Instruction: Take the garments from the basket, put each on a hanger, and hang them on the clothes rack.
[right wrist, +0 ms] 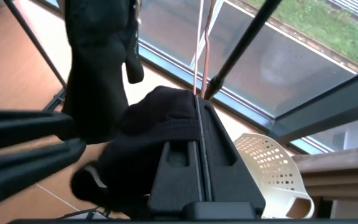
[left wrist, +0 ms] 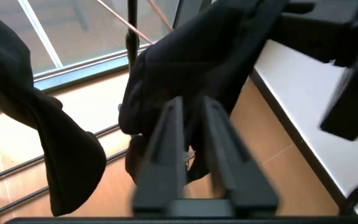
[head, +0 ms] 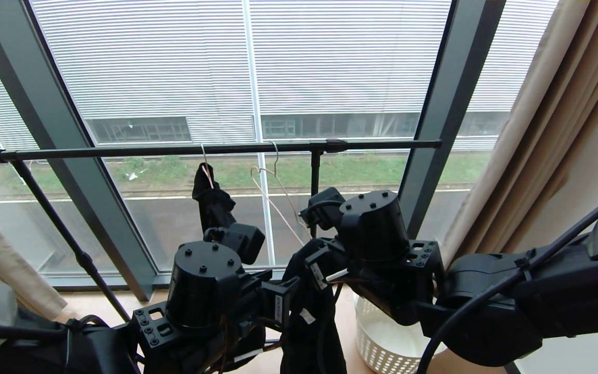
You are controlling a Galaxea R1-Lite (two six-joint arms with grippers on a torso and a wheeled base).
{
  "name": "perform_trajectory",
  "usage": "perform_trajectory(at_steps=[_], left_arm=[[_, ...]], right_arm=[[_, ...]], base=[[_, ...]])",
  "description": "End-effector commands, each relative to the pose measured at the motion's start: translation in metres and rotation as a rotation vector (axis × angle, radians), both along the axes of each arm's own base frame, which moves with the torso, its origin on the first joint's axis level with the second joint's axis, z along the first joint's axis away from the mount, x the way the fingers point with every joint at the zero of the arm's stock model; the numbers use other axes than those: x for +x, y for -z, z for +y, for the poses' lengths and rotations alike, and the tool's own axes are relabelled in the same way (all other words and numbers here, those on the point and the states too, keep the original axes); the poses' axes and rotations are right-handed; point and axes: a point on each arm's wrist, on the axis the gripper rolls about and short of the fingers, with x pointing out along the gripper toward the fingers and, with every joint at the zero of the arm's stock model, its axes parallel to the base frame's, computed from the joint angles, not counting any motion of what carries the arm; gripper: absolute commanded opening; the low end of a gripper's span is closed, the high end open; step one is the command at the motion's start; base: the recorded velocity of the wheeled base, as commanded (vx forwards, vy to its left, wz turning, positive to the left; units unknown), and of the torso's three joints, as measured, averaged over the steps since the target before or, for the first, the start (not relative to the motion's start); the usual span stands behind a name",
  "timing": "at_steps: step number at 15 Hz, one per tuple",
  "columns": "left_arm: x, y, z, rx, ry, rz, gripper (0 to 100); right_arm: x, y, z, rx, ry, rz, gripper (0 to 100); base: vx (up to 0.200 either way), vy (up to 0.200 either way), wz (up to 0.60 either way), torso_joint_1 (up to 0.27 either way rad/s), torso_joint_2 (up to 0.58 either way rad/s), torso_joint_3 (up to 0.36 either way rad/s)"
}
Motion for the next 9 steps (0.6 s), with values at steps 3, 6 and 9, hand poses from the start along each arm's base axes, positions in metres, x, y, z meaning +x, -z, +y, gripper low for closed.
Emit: perform_trajectory(at_steps=[3,6,9], left_arm=[[-0.002,0.011,0.0,0.03,0.005,0.032,100],[-0.002,0.025,-0.006,0.056,0.016,0.063,100],[0.002,0.033,-0.012,0.059,0.011,0.083,100]], right_arm=[[-0.001,-0.009,-0.001,-0.012,0.04,-0.015,0],[-0.003,-0.014,0.002,-0.018,0.113,-0.031,0],[-0.007,-0.018,0.004,-0.004,0.147,-0.041,0]], base=[[0.0,0.0,0.0,0.0,0.0,0.0],[0.0,0.0,0.0,0.0,0.0,0.0],[0.0,0.0,0.0,0.0,0.0,0.0]])
